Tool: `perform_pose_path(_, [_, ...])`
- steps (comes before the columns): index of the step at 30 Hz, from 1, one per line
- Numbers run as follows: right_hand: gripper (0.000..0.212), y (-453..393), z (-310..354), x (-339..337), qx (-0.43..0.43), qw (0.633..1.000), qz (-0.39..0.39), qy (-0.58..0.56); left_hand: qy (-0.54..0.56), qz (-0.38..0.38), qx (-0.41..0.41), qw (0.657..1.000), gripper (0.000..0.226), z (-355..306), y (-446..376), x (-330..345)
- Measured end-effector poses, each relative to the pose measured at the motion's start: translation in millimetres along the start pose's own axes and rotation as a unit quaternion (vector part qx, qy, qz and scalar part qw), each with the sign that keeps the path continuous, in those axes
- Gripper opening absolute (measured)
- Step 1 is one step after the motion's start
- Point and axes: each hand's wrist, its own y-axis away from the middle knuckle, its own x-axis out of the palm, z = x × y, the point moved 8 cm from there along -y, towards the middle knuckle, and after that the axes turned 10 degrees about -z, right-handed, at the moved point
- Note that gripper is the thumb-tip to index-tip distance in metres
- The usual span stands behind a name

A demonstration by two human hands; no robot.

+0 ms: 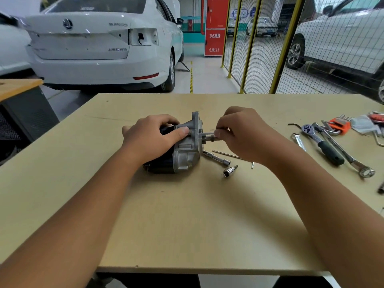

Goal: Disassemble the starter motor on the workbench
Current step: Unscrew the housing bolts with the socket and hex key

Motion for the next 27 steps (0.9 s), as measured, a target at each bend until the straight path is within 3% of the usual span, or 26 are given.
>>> perform_pose_path(6, [0.012, 1, 2, -6, -0.011, 0.991, -0.040, 0.125, -0.009, 0.006, 0.003, 1.000, 0.068, 1, -1, 1])
perform_pose_path(15, [0.017, 2, 3, -2, -0.002, 1.000, 0.021, -0.006, -0.006, 0.001, 0.004, 1.000, 0.061, 2, -2, 1])
perform_pose_path(20, [0.024, 1, 3, 4, -0.009, 0.999, 0.020, 0.026, -0.007, -0.003, 0.003, 1.000, 0.054, 1, -3, 0])
perform_pose_path(27, [0.013, 3, 4, -7, -0.008, 0.993, -0.045, 0.106, 0.005, 0.005, 0.004, 1.000, 0.056, 1, -1, -1])
